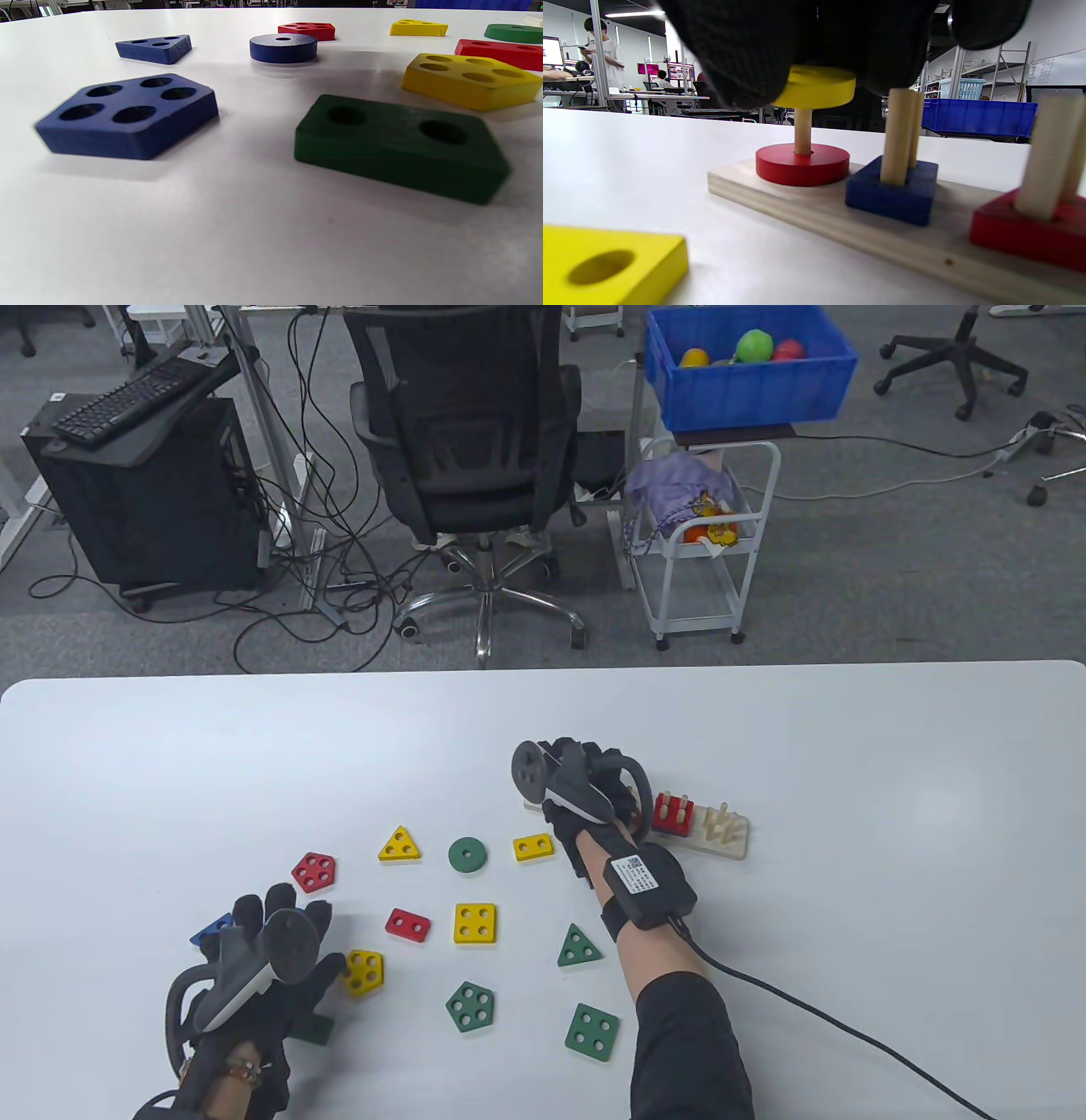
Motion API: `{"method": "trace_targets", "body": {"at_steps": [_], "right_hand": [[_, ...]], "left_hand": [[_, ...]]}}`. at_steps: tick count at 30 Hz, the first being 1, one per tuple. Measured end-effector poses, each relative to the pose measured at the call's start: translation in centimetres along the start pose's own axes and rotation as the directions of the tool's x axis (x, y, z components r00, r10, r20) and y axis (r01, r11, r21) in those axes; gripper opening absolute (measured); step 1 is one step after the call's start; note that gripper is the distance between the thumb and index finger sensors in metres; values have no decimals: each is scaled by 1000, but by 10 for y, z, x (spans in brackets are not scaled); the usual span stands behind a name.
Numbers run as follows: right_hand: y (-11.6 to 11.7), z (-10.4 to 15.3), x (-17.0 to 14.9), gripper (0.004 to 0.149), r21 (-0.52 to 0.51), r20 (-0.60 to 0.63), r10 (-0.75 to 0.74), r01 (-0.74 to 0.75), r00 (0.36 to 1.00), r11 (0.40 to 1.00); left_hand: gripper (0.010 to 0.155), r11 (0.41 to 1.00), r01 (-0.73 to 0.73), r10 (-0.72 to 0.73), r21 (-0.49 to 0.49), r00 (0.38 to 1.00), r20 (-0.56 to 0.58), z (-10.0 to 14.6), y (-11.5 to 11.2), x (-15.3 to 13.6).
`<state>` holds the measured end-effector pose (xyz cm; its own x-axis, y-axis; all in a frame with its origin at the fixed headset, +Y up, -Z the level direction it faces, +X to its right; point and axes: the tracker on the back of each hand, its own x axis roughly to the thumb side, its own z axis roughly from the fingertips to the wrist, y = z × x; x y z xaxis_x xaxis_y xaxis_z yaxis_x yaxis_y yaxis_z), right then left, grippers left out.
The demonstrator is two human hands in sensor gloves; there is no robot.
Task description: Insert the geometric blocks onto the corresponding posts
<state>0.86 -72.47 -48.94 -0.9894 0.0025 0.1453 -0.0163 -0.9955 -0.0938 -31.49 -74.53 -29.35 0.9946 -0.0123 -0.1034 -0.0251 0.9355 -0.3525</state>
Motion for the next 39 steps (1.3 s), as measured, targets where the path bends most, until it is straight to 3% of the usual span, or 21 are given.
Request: {"method": "trace_targets", "body": {"at_steps": [4,8,17,21,25,31,36,39], "right_hand": [[1,1,-2,62,49,3,6,-7,1000,999],[-5,9,-4,61,4,23,31,-31,999,1000],[-23,47,5,57,18,138,48,-51,989,999],[-14,56,22,54,153,122,90,-109,988,982],[6,52,35,58,314,74,179,-194,981,930],[23,45,47,70,314,-54,183,-157,982,936],[26,41,54,61,304,-51,261,-234,964,924],[25,42,54,59,316,-50,228,-201,972,927]], "left_hand": [[71,1000,1,-1,-2,1000,-1,0,0,0],[71,1000,-4,4,1,1000,-2,0,1,0],[71,1000,2,-2,8,1000,4,0,1,1],[71,1000,5,-5,15,1000,10,1,1,2],[71,1000,9,-9,20,1000,25,4,2,6],[72,1000,7,-8,24,999,40,5,2,8],[71,1000,6,-7,24,999,42,5,2,9],[71,1000,9,-9,21,999,41,5,2,9]]}}
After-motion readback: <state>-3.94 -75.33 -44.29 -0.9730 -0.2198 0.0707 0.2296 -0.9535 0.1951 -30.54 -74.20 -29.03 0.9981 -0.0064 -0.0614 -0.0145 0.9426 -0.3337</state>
